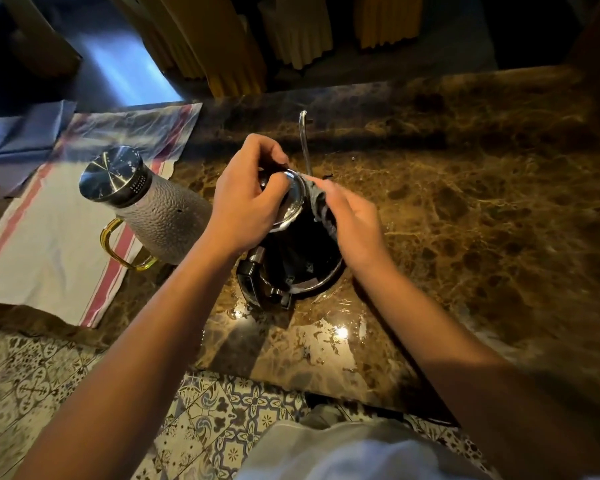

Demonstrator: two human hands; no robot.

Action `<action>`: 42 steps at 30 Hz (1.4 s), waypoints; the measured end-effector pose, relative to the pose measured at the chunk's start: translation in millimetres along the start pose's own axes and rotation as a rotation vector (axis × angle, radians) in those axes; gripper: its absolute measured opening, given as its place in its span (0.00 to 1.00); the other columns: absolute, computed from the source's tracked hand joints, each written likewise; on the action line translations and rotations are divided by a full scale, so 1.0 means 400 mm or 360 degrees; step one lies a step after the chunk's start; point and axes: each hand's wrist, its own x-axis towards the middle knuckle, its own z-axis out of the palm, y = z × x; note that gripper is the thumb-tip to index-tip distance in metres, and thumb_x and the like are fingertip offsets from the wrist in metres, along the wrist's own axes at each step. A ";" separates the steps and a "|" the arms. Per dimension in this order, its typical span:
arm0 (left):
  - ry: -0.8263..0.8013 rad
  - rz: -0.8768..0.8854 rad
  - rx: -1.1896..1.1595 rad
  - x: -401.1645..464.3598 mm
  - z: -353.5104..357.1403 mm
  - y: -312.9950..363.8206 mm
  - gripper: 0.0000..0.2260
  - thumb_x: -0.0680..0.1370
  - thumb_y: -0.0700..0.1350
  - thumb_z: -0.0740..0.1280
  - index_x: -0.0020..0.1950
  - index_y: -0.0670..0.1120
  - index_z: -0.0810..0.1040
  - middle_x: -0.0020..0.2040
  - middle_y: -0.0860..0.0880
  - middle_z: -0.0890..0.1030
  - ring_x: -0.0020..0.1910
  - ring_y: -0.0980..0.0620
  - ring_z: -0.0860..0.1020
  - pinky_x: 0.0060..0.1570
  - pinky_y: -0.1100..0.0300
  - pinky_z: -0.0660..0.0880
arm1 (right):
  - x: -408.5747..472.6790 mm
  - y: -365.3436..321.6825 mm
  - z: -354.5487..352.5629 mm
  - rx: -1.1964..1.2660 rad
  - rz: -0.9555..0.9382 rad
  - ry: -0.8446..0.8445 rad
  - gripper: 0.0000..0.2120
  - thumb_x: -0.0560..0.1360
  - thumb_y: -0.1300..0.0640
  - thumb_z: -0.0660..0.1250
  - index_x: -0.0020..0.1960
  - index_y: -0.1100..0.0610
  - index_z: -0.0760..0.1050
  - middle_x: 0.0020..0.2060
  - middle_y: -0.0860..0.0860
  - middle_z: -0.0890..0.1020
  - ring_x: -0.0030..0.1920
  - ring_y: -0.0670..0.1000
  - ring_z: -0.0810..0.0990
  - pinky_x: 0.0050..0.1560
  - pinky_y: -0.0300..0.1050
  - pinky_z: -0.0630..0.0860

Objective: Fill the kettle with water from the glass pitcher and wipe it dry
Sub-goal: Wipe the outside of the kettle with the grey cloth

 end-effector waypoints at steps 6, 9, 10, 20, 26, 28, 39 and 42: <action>0.0049 -0.0040 0.0042 -0.002 0.004 -0.006 0.04 0.78 0.42 0.64 0.50 0.47 0.78 0.48 0.48 0.82 0.50 0.50 0.79 0.53 0.48 0.77 | 0.067 0.034 0.000 -0.0268 0.0050 -0.0083 0.15 0.85 0.53 0.58 0.63 0.50 0.83 0.57 0.46 0.86 0.61 0.45 0.83 0.68 0.55 0.77; 0.0080 -0.0053 0.0036 -0.004 0.004 -0.005 0.03 0.78 0.42 0.64 0.49 0.47 0.78 0.48 0.48 0.83 0.50 0.50 0.80 0.53 0.48 0.77 | 0.022 0.099 -0.014 -0.0263 0.0100 -0.0049 0.18 0.86 0.49 0.55 0.71 0.45 0.77 0.68 0.43 0.80 0.71 0.43 0.75 0.75 0.53 0.71; 0.0085 -0.0060 0.0032 -0.004 0.004 -0.006 0.03 0.78 0.42 0.64 0.49 0.47 0.78 0.48 0.48 0.83 0.50 0.50 0.80 0.53 0.49 0.78 | 0.004 0.114 -0.024 -0.0229 0.0118 -0.0021 0.18 0.86 0.49 0.56 0.71 0.43 0.77 0.70 0.42 0.79 0.72 0.42 0.74 0.76 0.54 0.70; 0.0252 -0.0117 0.0021 -0.008 0.020 -0.001 0.06 0.79 0.45 0.65 0.49 0.45 0.80 0.47 0.49 0.85 0.49 0.52 0.82 0.53 0.50 0.79 | -0.105 0.070 0.001 -0.0370 -0.0384 0.0366 0.11 0.74 0.70 0.72 0.49 0.56 0.86 0.53 0.52 0.81 0.59 0.44 0.79 0.62 0.36 0.74; 0.0289 -0.0155 0.0024 -0.006 0.024 0.003 0.06 0.79 0.45 0.65 0.49 0.46 0.81 0.47 0.51 0.85 0.50 0.52 0.82 0.54 0.50 0.79 | -0.126 0.089 0.005 -0.0538 -0.0471 0.0291 0.13 0.74 0.68 0.73 0.57 0.58 0.81 0.55 0.52 0.80 0.59 0.47 0.79 0.62 0.41 0.75; 0.0293 -0.0158 0.0023 -0.006 0.025 0.002 0.06 0.78 0.45 0.65 0.49 0.46 0.81 0.47 0.51 0.85 0.50 0.53 0.82 0.54 0.51 0.79 | -0.154 0.130 -0.009 -0.0603 -0.0435 0.0250 0.09 0.73 0.70 0.73 0.51 0.61 0.82 0.52 0.52 0.79 0.57 0.45 0.79 0.60 0.37 0.73; 0.0352 -0.0175 0.0009 -0.007 0.029 0.005 0.06 0.79 0.44 0.66 0.49 0.45 0.82 0.47 0.51 0.86 0.48 0.55 0.83 0.51 0.62 0.78 | -0.176 0.098 0.049 -0.0734 -0.0528 0.0314 0.07 0.74 0.67 0.74 0.51 0.60 0.84 0.50 0.52 0.80 0.51 0.45 0.80 0.54 0.32 0.74; 0.0393 -0.0200 0.0030 -0.005 0.031 0.007 0.06 0.79 0.44 0.67 0.49 0.45 0.83 0.46 0.53 0.85 0.48 0.56 0.82 0.51 0.62 0.77 | -0.175 0.133 0.052 -0.0929 -0.0663 0.0310 0.06 0.73 0.68 0.74 0.48 0.60 0.84 0.47 0.52 0.80 0.48 0.49 0.80 0.48 0.38 0.76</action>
